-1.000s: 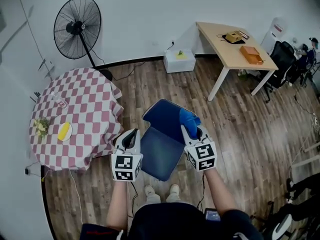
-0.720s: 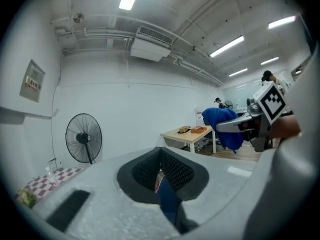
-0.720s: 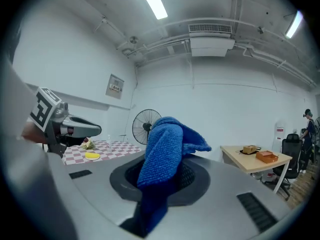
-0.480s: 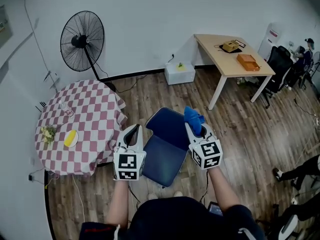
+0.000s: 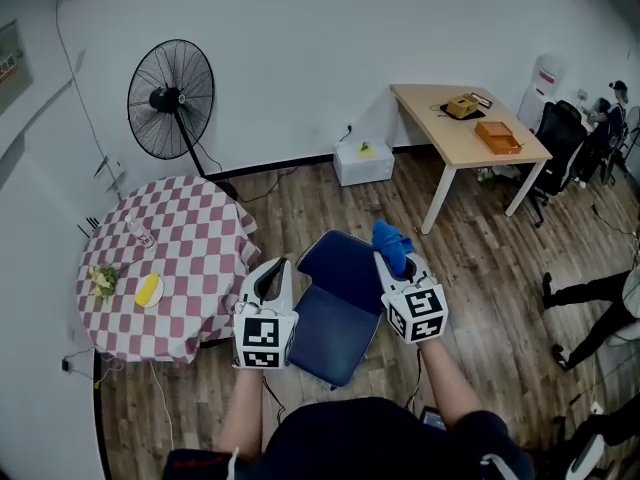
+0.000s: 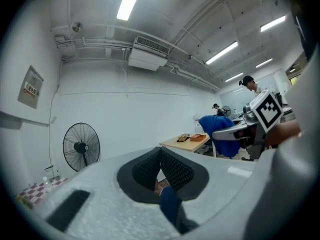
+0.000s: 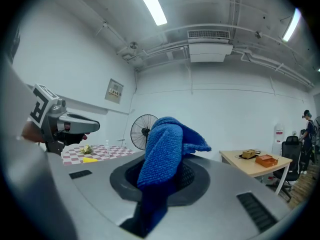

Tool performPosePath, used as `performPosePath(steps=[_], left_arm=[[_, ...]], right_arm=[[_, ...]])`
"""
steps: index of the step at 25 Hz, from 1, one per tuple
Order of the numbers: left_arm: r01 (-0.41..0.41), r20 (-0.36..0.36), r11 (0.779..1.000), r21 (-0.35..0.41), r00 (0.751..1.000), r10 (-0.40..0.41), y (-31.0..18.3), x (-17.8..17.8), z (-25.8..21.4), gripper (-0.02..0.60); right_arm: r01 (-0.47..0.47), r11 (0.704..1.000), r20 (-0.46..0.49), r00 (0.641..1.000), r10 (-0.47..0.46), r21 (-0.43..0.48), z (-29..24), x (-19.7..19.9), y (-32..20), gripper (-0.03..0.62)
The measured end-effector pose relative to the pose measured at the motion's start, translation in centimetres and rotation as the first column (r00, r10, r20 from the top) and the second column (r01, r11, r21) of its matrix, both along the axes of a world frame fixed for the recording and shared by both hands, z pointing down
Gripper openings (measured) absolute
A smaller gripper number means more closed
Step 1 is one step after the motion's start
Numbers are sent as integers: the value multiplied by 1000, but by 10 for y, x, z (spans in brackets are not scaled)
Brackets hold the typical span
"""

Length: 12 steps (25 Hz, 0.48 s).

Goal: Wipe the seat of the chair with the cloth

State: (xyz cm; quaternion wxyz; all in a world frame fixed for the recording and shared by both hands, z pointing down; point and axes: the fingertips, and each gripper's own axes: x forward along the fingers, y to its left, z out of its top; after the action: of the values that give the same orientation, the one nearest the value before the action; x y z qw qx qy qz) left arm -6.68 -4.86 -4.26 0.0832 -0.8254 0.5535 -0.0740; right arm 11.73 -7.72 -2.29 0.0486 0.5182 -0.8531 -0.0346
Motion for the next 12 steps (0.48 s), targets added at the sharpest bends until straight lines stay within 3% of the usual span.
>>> performPosePath(steps=[12], left_arm=[[27,-9,999,18,1000,-27,-1,-6,-2,18]], right_arm=[[14,1000,-2,1000,-14,21,-5,-9,-3,54]])
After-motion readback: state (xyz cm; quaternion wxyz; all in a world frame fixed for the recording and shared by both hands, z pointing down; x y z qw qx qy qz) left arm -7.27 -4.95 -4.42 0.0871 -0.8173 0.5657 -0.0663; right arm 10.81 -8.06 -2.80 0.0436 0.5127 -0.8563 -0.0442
